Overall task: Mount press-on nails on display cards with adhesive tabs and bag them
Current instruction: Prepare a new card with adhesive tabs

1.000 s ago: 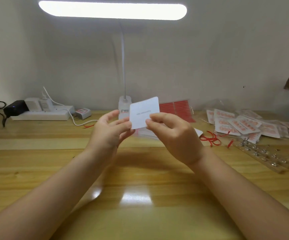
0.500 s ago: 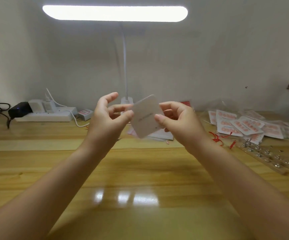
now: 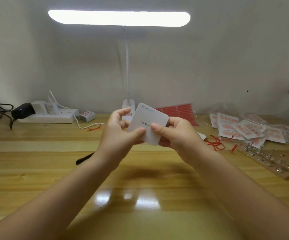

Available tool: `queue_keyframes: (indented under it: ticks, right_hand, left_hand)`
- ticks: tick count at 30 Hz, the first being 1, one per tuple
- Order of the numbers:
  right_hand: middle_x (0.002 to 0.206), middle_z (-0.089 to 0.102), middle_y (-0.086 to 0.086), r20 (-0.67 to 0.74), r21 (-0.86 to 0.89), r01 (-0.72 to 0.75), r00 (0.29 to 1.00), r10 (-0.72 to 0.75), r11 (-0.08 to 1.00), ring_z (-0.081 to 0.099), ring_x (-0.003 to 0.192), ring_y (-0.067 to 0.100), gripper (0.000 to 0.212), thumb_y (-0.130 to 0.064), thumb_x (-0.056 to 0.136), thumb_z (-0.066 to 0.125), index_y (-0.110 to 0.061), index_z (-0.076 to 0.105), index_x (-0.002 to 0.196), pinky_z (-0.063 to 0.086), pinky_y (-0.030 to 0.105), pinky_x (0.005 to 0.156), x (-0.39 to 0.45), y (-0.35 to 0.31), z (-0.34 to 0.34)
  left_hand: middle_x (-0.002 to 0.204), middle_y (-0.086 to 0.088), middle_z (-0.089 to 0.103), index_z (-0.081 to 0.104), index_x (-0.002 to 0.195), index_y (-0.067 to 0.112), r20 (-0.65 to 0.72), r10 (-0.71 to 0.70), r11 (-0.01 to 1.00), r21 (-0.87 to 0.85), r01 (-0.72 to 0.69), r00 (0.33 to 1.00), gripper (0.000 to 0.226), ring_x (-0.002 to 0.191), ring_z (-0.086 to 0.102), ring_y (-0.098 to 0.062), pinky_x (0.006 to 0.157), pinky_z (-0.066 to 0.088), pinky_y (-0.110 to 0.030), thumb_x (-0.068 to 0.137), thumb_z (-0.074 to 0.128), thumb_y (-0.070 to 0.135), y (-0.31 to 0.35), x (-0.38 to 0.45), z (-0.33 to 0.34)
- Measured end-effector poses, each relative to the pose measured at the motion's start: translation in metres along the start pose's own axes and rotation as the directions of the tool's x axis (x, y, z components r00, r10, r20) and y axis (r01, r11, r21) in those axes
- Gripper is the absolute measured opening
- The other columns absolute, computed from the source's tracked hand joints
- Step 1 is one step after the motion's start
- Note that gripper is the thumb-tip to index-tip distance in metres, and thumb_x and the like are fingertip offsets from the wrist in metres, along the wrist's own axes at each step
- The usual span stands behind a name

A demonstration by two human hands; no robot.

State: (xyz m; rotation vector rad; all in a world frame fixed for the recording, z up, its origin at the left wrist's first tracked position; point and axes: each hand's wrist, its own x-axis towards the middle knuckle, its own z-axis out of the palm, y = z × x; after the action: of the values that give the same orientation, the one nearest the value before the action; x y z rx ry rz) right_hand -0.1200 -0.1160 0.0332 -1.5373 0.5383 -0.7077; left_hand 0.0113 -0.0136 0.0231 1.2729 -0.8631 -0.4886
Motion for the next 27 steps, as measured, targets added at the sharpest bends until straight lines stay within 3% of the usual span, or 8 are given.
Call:
queue_keyframes:
  ticks: [3, 6, 10, 14, 17, 20, 23, 27]
  right_hand:
    - [0.097, 0.073, 0.011, -0.079, -0.068, 0.061, 0.995, -0.066, 0.996, 0.071, 0.089, 0.026, 0.020, -0.013, 0.089, 0.068, -0.013, 0.065, 0.108, 0.057, 0.038, 0.074, 0.002, 0.008, 0.001]
    - [0.086, 0.074, 0.004, -0.073, -0.105, 0.029, 0.997, -0.037, 0.994, 0.071, 0.083, 0.019, 0.025, -0.012, 0.088, 0.069, -0.008, 0.062, 0.111, 0.056, 0.030, 0.068, 0.003, 0.016, 0.008]
    - [0.089, 0.075, 0.002, -0.073, -0.169, -0.008, 0.997, -0.004, 0.986, 0.072, 0.079, 0.013, 0.039, -0.018, 0.084, 0.074, -0.016, 0.054, 0.117, 0.058, 0.027, 0.068, -0.001, 0.035, 0.029]
    - [0.084, 0.074, 0.002, -0.055, -0.310, 0.003, 0.998, -0.021, 0.951, 0.072, 0.077, 0.013, 0.038, -0.023, 0.085, 0.073, -0.021, 0.054, 0.117, 0.059, 0.040, 0.074, -0.005, 0.052, 0.045]
    - [0.081, 0.073, 0.004, -0.037, -0.358, 0.038, 0.998, -0.055, 0.933, 0.071, 0.077, 0.017, 0.034, -0.024, 0.085, 0.073, -0.025, 0.055, 0.114, 0.058, 0.046, 0.071, -0.002, 0.053, 0.056]
    - [0.077, 0.073, 0.000, -0.010, -0.385, 0.093, 0.994, -0.105, 0.918, 0.070, 0.073, 0.012, 0.029, -0.027, 0.084, 0.073, -0.030, 0.055, 0.108, 0.057, 0.039, 0.066, 0.005, 0.051, 0.070]
    - [0.074, 0.073, 0.000, 0.003, -0.346, 0.097, 0.995, -0.103, 0.933, 0.070, 0.069, 0.011, 0.028, -0.026, 0.085, 0.072, -0.026, 0.056, 0.108, 0.054, 0.033, 0.062, 0.012, 0.051, 0.094]
    - [0.072, 0.071, 0.000, 0.048, -0.341, 0.148, 0.989, -0.140, 0.928, 0.066, 0.063, 0.010, 0.027, -0.027, 0.085, 0.072, -0.027, 0.056, 0.106, 0.046, 0.027, 0.056, 0.018, 0.056, 0.131]
  left_hand:
    - [0.095, -0.011, 0.069, 0.038, 0.138, 0.016, -0.042, -0.014, 0.986, 0.167, 0.021, 0.999, 0.061, 0.092, 0.069, -0.022, 0.084, 0.058, -0.044, 0.086, 0.070, 0.013, -0.001, 0.005, -0.003]
    - [0.095, -0.005, 0.070, 0.037, 0.139, 0.016, -0.136, 0.016, 0.957, 0.288, 0.024, 0.991, 0.061, 0.094, 0.067, -0.020, 0.093, 0.051, -0.050, 0.086, 0.065, 0.027, 0.008, 0.018, -0.019]
    - [0.095, 0.005, 0.065, 0.044, 0.129, 0.024, -0.208, 0.056, 0.860, 0.506, 0.058, 0.977, 0.046, 0.092, 0.063, -0.017, 0.089, 0.052, -0.046, 0.087, 0.057, 0.035, 0.019, 0.038, -0.056]
    - [0.095, 0.009, 0.062, 0.051, 0.116, 0.026, -0.244, -0.010, 0.702, 0.689, 0.181, 0.970, 0.028, 0.085, 0.059, -0.013, 0.077, 0.051, -0.032, 0.090, 0.056, 0.036, 0.008, 0.052, -0.094]
    - [0.105, 0.005, 0.057, 0.052, 0.116, 0.025, -0.313, 0.042, 0.575, 0.784, 0.233, 0.949, 0.024, 0.085, 0.055, -0.013, 0.065, 0.047, -0.030, 0.093, 0.054, 0.030, -0.006, 0.046, -0.147]
    - [0.106, 0.005, 0.058, 0.052, 0.119, 0.023, -0.482, 0.132, 0.554, 0.761, 0.339, 0.866, 0.027, 0.087, 0.055, -0.016, 0.061, 0.040, -0.029, 0.092, 0.055, 0.025, -0.014, 0.037, -0.219]
    - [0.116, -0.003, 0.061, 0.053, 0.121, 0.017, -0.693, 0.168, 0.611, 0.631, 0.478, 0.701, 0.031, 0.093, 0.055, -0.022, 0.073, 0.042, -0.033, 0.090, 0.057, 0.017, -0.024, 0.027, -0.285]
    - [0.126, -0.014, 0.057, 0.049, 0.130, 0.010, -0.823, 0.130, 0.600, 0.509, 0.617, 0.553, 0.044, 0.107, 0.057, -0.036, 0.076, 0.042, -0.037, 0.087, 0.056, 0.002, -0.036, 0.021, -0.357]
